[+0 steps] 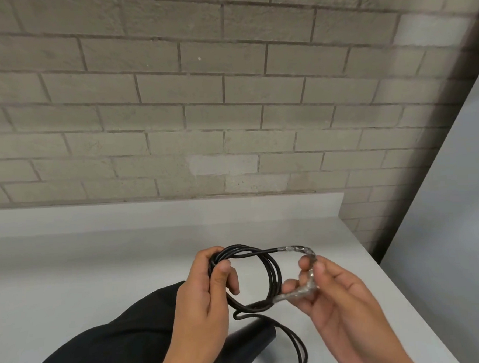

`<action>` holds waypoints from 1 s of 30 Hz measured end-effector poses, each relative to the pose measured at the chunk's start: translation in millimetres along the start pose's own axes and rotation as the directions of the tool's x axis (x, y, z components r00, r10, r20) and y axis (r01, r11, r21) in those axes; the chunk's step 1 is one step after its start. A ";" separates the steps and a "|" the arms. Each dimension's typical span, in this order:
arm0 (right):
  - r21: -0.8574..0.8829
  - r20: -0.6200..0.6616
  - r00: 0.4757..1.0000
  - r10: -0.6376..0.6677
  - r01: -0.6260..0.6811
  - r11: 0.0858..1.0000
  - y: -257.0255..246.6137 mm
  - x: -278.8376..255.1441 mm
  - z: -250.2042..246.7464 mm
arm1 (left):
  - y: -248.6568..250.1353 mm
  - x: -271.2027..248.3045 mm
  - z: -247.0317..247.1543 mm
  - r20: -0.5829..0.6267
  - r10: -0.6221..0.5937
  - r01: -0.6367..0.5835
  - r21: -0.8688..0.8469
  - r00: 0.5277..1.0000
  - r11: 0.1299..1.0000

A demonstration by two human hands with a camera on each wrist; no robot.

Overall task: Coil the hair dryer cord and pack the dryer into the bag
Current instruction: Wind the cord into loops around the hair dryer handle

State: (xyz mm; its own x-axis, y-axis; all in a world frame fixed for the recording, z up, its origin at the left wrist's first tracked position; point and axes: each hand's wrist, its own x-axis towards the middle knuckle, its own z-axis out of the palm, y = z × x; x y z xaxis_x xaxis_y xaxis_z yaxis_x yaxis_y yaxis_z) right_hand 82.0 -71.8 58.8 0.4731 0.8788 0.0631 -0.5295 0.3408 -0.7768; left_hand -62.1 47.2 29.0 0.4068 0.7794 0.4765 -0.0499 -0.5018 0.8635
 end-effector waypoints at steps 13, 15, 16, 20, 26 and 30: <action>-0.428 -0.299 0.930 0.213 -0.330 0.841 -23.6 9.2 -47.6 | 10.3 7.9 -10.9 0.253 -0.235 0.341 -0.568 0.938 0.749; -0.635 -0.296 0.955 0.037 -0.225 0.739 -17.8 8.6 -49.1 | 11.9 7.7 -8.7 0.255 -0.221 0.326 -0.529 0.942 0.783; -0.744 -0.275 0.958 -0.086 -0.155 0.650 -13.0 6.5 -46.9 | 11.7 7.6 -7.1 0.249 -0.214 0.315 -0.504 0.945 0.805; -0.958 0.037 0.784 -0.620 0.204 0.201 11.5 -14.7 -11.7 | 11.5 7.1 -2.3 0.228 -0.191 0.275 -0.434 0.955 0.858; -0.864 -0.075 0.988 -0.138 0.005 0.503 63.3 -29.5 11.3 | 12.5 6.3 1.6 0.191 -0.159 0.226 -0.412 0.969 0.883; -0.810 0.040 0.998 0.046 0.006 0.586 57.6 -35.9 9.9 | 7.8 8.6 -1.0 0.110 -0.159 0.191 -0.413 0.981 0.891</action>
State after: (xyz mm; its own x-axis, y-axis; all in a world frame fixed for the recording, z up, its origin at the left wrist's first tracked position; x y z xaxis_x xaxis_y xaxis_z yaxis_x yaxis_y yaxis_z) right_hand 27.5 -80.4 17.9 0.4197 0.9061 0.0526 0.2633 -0.0661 -0.9625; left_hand -59.9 50.4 40.0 0.5073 0.8034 0.3117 -0.3433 -0.1434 0.9282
